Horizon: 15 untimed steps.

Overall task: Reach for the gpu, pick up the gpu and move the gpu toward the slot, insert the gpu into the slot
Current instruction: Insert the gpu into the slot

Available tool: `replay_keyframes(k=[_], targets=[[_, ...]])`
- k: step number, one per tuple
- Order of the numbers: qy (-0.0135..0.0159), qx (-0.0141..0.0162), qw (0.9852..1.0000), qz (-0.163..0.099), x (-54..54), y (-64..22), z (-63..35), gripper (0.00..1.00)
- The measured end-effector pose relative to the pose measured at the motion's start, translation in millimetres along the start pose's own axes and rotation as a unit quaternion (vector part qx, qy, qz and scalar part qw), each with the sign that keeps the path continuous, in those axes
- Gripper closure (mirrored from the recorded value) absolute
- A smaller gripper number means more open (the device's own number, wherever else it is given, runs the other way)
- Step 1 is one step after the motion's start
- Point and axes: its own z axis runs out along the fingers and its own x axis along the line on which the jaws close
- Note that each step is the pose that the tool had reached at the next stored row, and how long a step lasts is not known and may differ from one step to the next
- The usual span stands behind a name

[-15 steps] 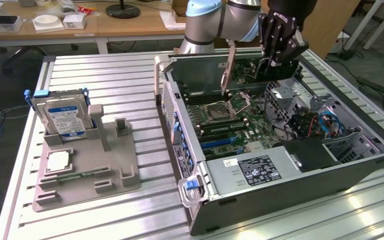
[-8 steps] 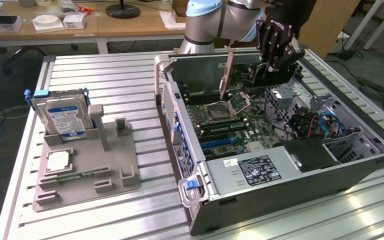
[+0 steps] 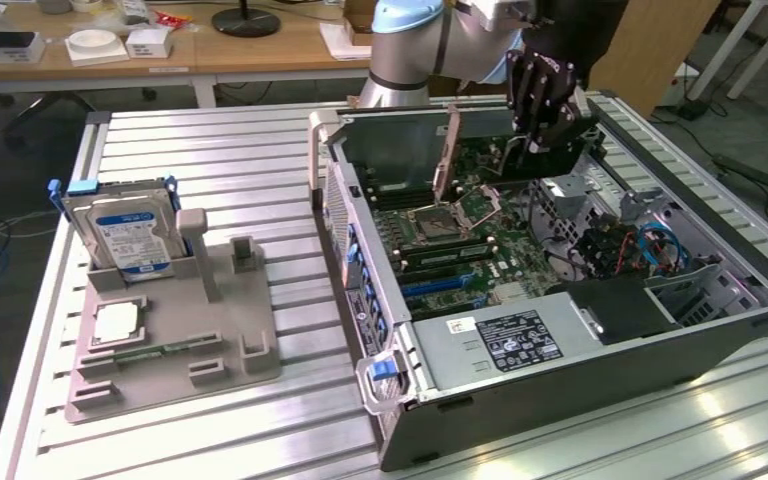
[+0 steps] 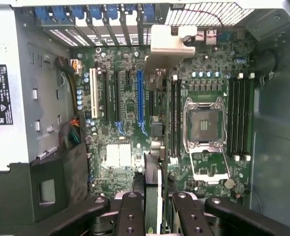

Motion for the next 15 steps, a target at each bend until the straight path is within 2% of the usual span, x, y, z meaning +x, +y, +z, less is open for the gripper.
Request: replay_keyframes(k=[11, 15], targets=[[0.0008, 0.0, 0.9999, 0.012, 0.5, 13.4, 5.4, 0.74], [0.0009, -0.0011, 0.9999, 0.012, 0.8, 16.8, 7.8, 0.74]])
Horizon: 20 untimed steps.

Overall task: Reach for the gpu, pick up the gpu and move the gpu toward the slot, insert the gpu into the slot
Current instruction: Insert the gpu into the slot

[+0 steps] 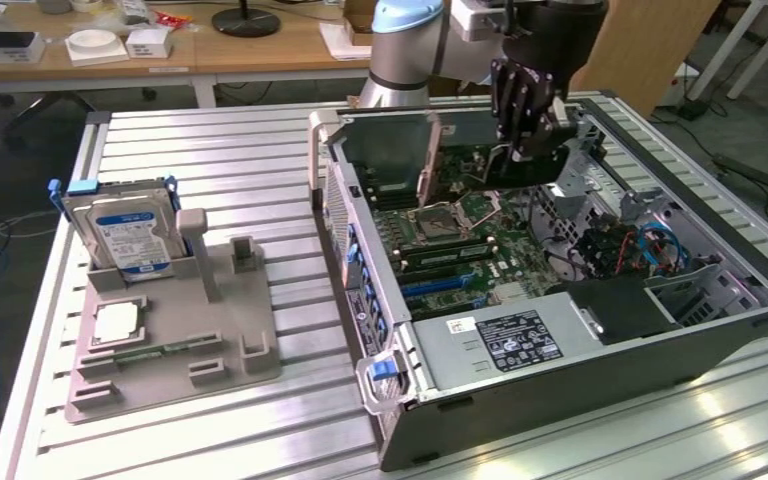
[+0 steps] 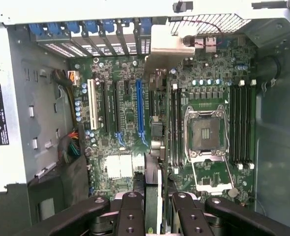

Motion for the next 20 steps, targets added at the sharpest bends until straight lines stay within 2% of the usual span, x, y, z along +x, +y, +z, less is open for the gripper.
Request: replay_keyframes(k=[6, 11, 20], targets=[[-0.0008, -0.0001, 0.9999, -0.013, 0.8, 6.6, 6.8, 0.74], [-0.0008, -0.0006, 0.9999, -0.014, 1.2, 12.5, 14.8, 0.74], [-0.0009, -0.0007, 0.9999, -0.014, 4.5, 19.4, 17.3, 0.74]])
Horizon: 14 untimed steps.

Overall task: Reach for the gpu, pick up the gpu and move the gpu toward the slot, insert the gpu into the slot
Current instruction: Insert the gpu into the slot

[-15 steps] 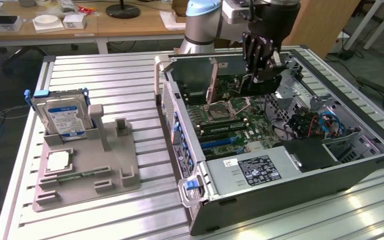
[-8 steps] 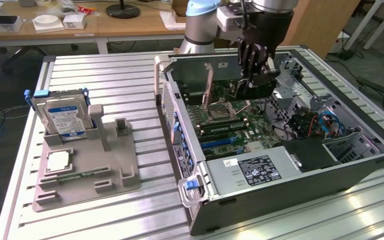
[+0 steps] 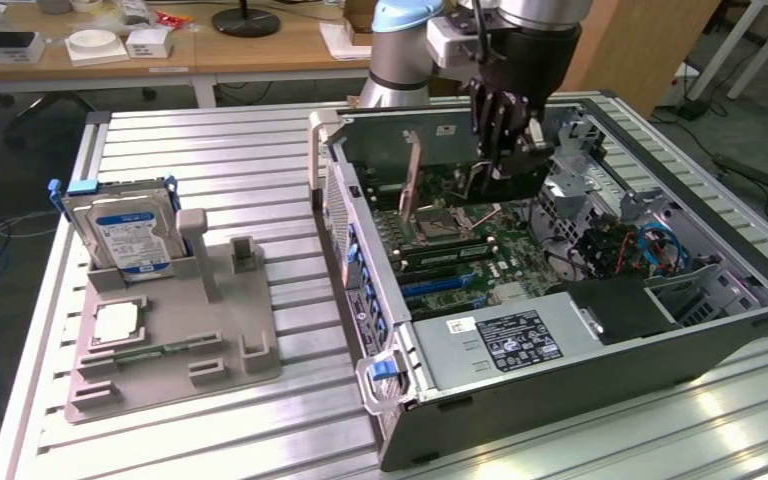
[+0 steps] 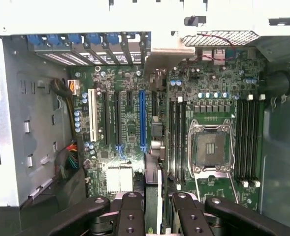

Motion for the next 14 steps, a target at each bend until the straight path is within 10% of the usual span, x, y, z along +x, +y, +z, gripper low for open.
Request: replay_keyframes(k=[14], targets=[[0.0, 0.0, 1.0, 0.0, 11.5, 5.9, 4.0, 0.74]])
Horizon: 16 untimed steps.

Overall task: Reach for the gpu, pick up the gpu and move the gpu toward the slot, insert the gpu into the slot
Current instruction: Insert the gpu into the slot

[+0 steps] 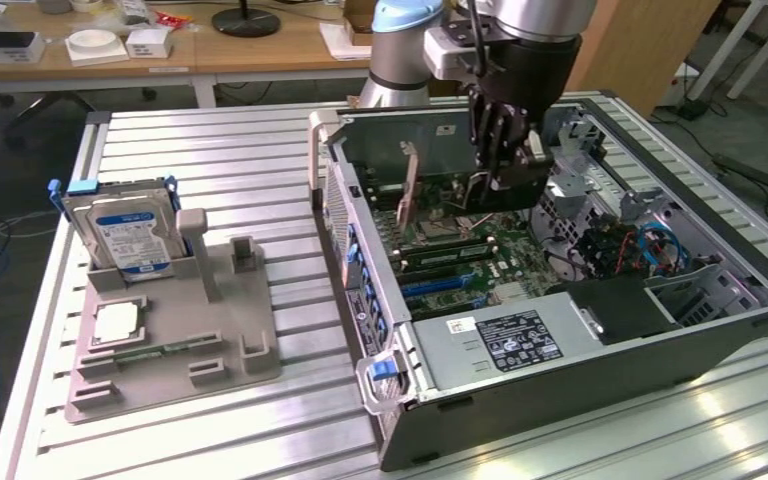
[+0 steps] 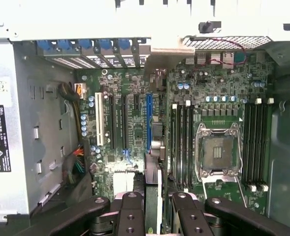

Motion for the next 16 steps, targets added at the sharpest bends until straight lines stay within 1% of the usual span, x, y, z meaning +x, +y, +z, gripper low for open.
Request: replay_keyframes(k=[7, 12, 16], targets=[[0.0001, -0.0001, 1.0, 0.0, 0.3, 7.5, 7.1, 0.74], [0.0001, -0.0001, 1.0, 0.0, 1.4, 9.9, 12.0, 0.74], [0.0001, -0.0001, 1.0, 0.0, 2.0, 11.4, 18.6, 0.74]])
